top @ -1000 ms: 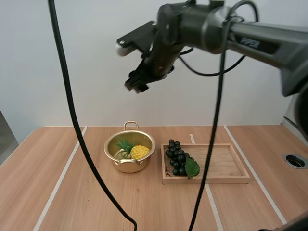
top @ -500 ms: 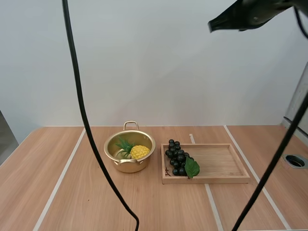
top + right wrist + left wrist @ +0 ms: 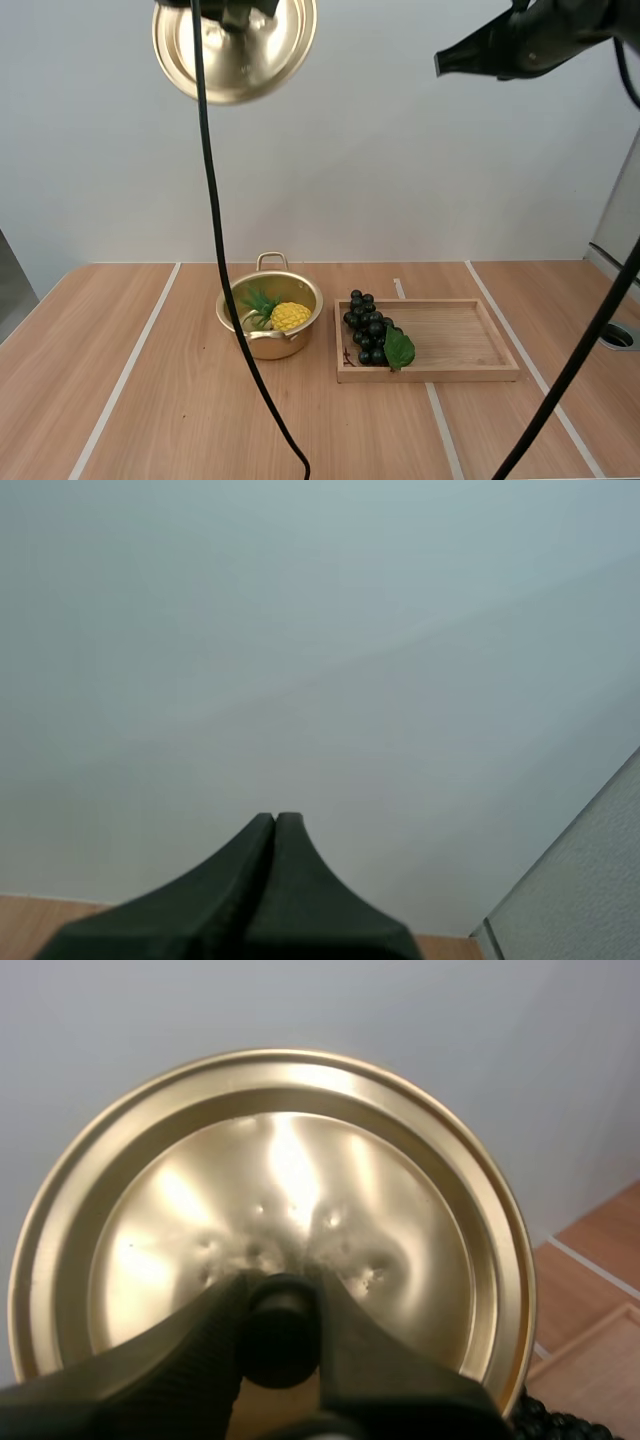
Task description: Open the pot, put the pineapple inside, and close it
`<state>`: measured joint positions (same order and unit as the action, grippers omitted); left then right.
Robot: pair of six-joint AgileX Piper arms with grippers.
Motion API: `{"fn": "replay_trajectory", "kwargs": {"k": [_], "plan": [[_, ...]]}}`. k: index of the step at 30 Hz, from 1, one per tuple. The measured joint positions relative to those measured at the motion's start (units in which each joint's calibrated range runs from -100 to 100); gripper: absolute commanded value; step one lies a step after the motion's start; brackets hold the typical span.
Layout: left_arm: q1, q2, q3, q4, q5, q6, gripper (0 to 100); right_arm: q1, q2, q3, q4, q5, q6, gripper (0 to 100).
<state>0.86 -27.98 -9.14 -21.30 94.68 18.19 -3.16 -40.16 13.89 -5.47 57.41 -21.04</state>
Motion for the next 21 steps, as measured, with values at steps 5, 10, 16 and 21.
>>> {"fn": "replay_trajectory", "kwargs": {"k": [5,10,16,21], "plan": [[0.0,2.0,10.98,-2.63,-1.6,1.76,0,0.0,1.14,6.81,0.0,-4.67,0.32,0],[0.0,2.25,21.31,-3.27,-11.31,3.29,0,0.0,1.27,14.04,0.0,-11.3,0.41,0],[0.0,2.39,31.33,-3.32,-19.07,3.76,0,0.0,2.52,19.96,0.59,-18.46,0.41,0],[0.0,3.81,37.04,-3.46,-24.13,4.29,0,-0.14,4.68,23.3,2.67,-20.85,0.41,0]]}}
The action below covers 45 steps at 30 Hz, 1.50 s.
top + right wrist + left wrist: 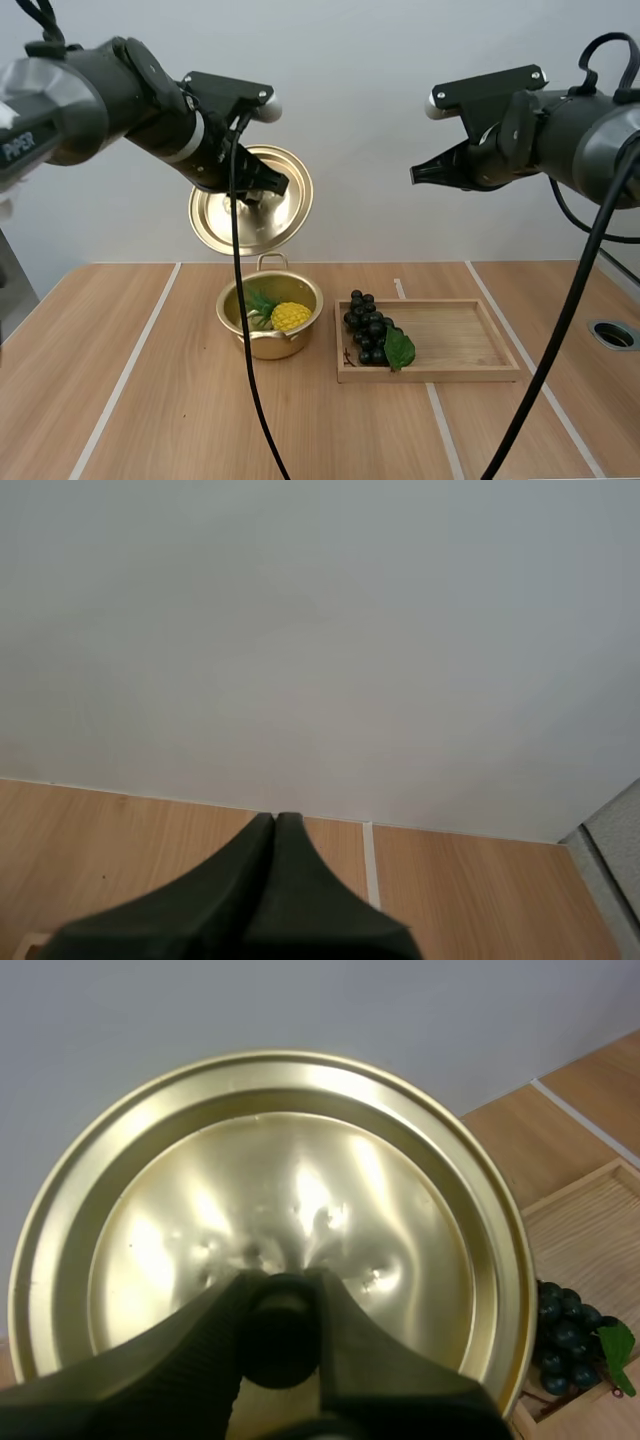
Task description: Open the pot, put the pineapple inside, and close it
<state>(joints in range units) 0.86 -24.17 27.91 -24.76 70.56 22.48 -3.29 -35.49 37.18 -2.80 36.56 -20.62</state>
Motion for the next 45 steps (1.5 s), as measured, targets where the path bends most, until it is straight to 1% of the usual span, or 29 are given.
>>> {"fn": "replay_trajectory", "kwargs": {"k": [12,24,29,32,37,38,40,45], "plan": [[0.0,9.79,5.35,-0.09,-1.68,0.45,0,0.0,4.25,0.98,0.48,-0.37,0.0,0],[0.0,17.52,5.9,-0.21,-4.94,1.71,0,0.0,6.37,0.98,0.26,-0.37,0.0,0],[0.0,19.68,6.0,-1.87,-7.6,3.14,0,0.0,7.24,0.98,0.26,-0.37,0.0,0],[-0.56,20.87,6.0,-2.36,-8.19,3.93,0,0.0,7.49,0.98,0.26,-0.37,0.0,0],[-2.87,23.01,6.0,-1.62,-9.41,4.91,0,0.0,7.52,0.98,0.26,-0.37,0.0,0],[-3.12,23.27,6.0,-1.25,-9.6,4.91,0,0.0,7.52,0.98,0.26,-0.37,0.0,0],[-3.41,23.97,6.0,-0.32,-10.77,4.62,0,0.0,7.52,0.98,0.26,-0.37,0.0,0],[-3.41,24.1,6.0,2.11,-12.98,3.51,0,0.0,7.52,0.98,0.14,-0.37,0.0,0]]}}
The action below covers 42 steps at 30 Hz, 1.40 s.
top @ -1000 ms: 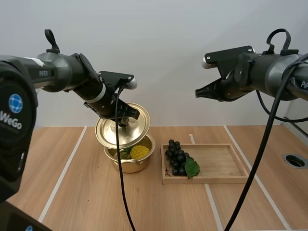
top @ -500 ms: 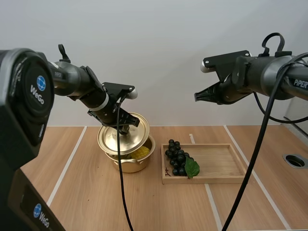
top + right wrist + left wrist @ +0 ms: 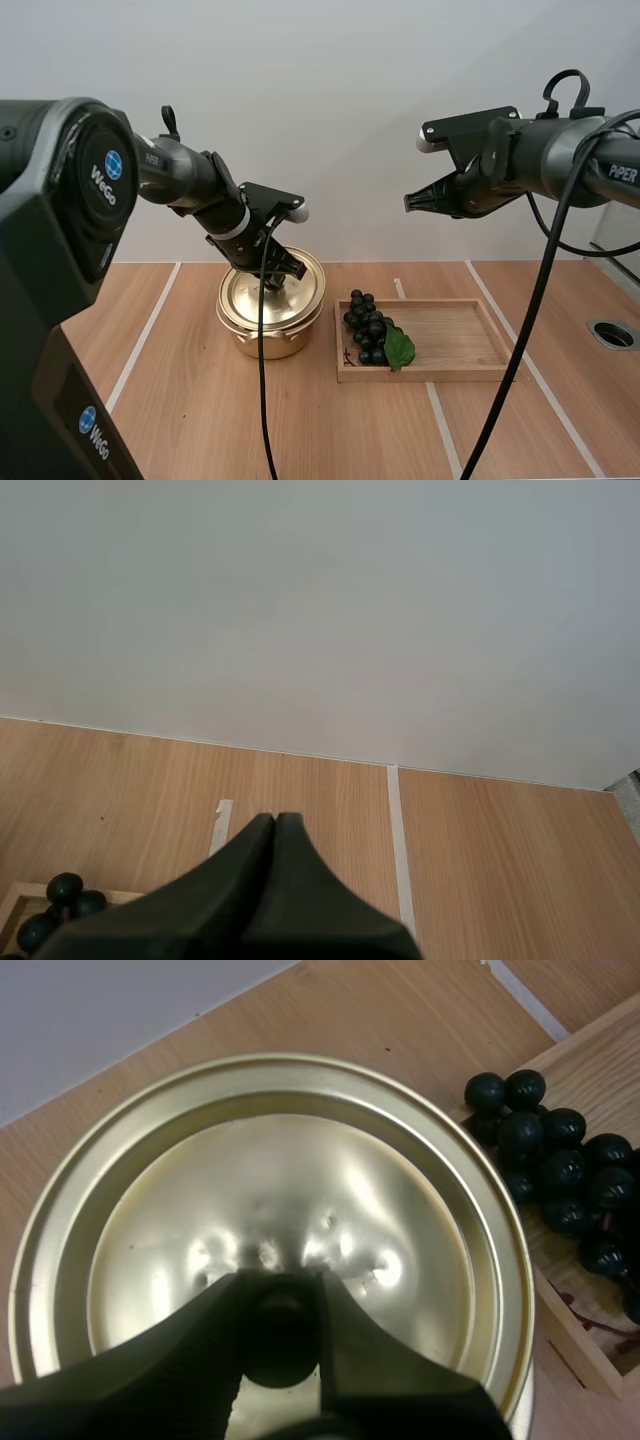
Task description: Open the pot, put the pineapple inside, and close it
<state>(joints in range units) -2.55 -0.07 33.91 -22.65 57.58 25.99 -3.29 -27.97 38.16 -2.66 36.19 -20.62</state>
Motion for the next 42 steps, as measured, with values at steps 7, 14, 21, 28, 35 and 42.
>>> {"fn": "replay_trajectory", "kwargs": {"k": [7,14,21,28,35,42], "plan": [[0.0,0.0,0.0,0.88,0.83,-0.4,0,0.0,0.0,0.0,-0.1,-0.17,0.0,0],[-0.08,0.0,-3.16,3.44,7.03,-2.77,0,0.0,0.0,0.0,-0.1,-0.72,0.0,0],[-0.08,0.0,-9.89,6.69,21.67,-5.25,0,0.0,0.0,0.0,-0.1,-0.72,0.0,0],[-0.08,0.0,-12.9,7.37,26.47,-6.63,0,0.0,0.0,0.0,-0.1,-0.72,0.0,0],[-0.08,0.83,-10.49,8.57,27.31,-6.63,0,0.0,0.0,0.0,-0.1,-0.72,0.0,0],[-0.08,2.72,-10.38,8.67,25.19,-6.7,0,0.0,0.0,0.0,-0.1,-0.72,0.0,0]]}}
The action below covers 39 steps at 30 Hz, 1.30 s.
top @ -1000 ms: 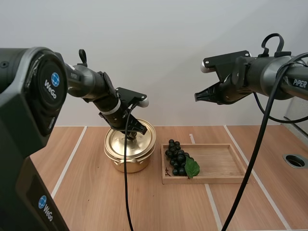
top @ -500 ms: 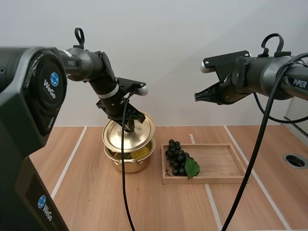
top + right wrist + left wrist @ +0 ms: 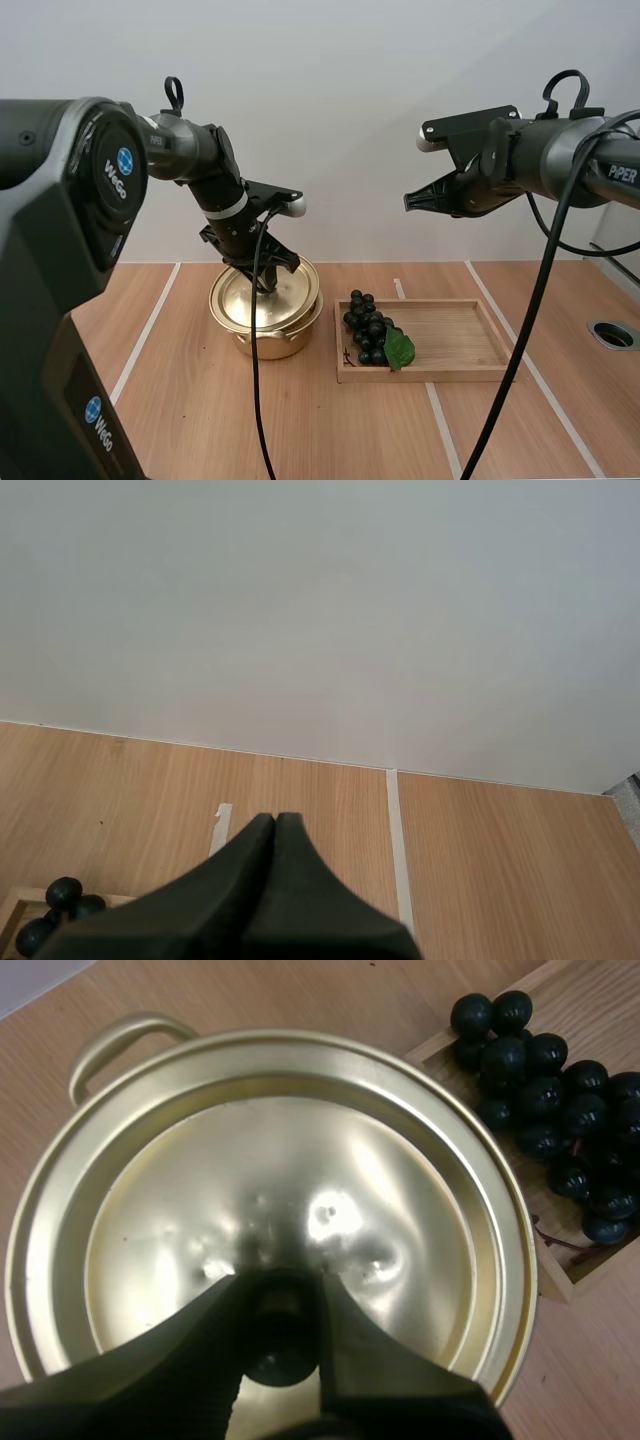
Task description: Open the pot, put the pineapple inside, and close it
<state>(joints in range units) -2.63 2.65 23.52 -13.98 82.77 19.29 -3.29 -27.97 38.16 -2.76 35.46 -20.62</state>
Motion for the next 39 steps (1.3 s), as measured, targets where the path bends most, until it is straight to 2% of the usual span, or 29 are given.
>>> {"fn": "replay_trajectory", "kwargs": {"k": [9,11,14,17,22,25,27,39], "plan": [[0.0,2.14,0.0,-0.9,-2.02,0.0,0,0.0,0.0,0.0,0.0,0.0,0.0,0],[0.0,2.36,0.0,-1.18,-2.2,0.42,5,0.0,0.0,0.0,0.0,0.0,0.0,0],[0.0,2.37,0.0,-1.64,-2.53,1.12,24,0.0,0.0,0.0,0.0,0.0,0.0,0],[0.0,2.37,0.04,-1.78,-3.1,1.47,49,0.0,0.0,0.0,0.0,0.0,0.0,0],[0.0,2.48,0.29,-1.88,-5.02,1.72,82,0.0,0.0,0.0,0.0,0.0,0.0,0],[0.0,2.48,0.29,-1.88,-5.46,2.31,95,0.0,0.0,0.0,0.0,0.0,0.0,0],[0.0,2.48,0.29,-1.88,-5.46,2.62,100,0.0,0.0,0.0,0.0,0.0,0.0,0],[0.0,-0.18,-1.43,-1.88,-8.94,3.68,100,0.0,0.0,0.0,0.0,0.0,0.0,0]]}}
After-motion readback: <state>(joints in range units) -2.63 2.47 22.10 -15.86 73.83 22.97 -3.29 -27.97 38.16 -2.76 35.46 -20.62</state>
